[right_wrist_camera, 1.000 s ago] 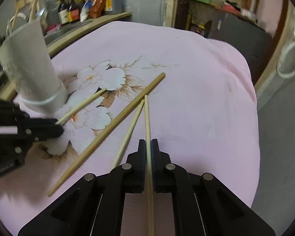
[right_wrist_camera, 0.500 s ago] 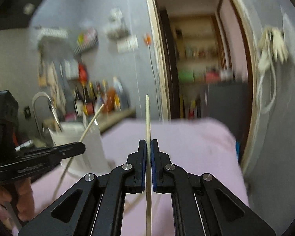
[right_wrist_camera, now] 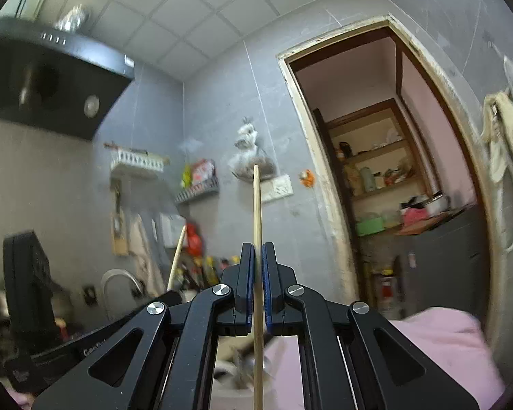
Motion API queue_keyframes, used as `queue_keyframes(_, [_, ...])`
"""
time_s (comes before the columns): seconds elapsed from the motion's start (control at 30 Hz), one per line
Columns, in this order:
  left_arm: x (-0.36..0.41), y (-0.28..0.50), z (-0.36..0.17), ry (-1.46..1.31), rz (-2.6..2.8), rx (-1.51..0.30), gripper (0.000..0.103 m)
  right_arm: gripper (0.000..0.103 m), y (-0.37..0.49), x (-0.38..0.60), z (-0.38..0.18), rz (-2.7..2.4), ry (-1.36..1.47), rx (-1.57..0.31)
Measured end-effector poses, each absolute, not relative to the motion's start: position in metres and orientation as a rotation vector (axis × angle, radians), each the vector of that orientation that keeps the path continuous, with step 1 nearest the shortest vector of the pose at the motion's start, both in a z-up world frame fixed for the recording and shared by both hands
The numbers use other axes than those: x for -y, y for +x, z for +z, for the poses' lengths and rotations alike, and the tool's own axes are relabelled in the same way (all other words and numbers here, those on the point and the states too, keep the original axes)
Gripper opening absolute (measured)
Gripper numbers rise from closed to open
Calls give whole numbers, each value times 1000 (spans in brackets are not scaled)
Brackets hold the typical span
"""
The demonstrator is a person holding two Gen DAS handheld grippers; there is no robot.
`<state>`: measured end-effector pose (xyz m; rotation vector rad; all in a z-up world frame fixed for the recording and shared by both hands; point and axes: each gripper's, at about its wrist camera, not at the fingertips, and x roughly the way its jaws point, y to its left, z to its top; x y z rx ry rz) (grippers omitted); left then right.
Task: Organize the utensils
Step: 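Lift both chopsticks and lower them into the white holder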
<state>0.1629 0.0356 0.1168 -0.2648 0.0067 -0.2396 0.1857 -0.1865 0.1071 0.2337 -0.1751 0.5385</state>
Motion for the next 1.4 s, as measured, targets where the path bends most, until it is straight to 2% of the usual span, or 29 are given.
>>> queue_keyframes(0.2, [-90, 189, 130, -339, -193, 5, 2, 3, 219, 165, 113, 535, 329, 204])
queue_keyframes(0.43, [-135, 211, 109, -444, -136, -12, 2, 3, 234, 148, 99, 521, 328, 223])
queue_keyframes(0.9, [-128, 225, 76, -447, -70, 1, 2, 3, 237, 134, 82, 542, 236, 184])
queue_keyframes(1.4, [-105, 217, 51, -325, -64, -28, 3, 3, 254, 124, 59, 520, 215, 76])
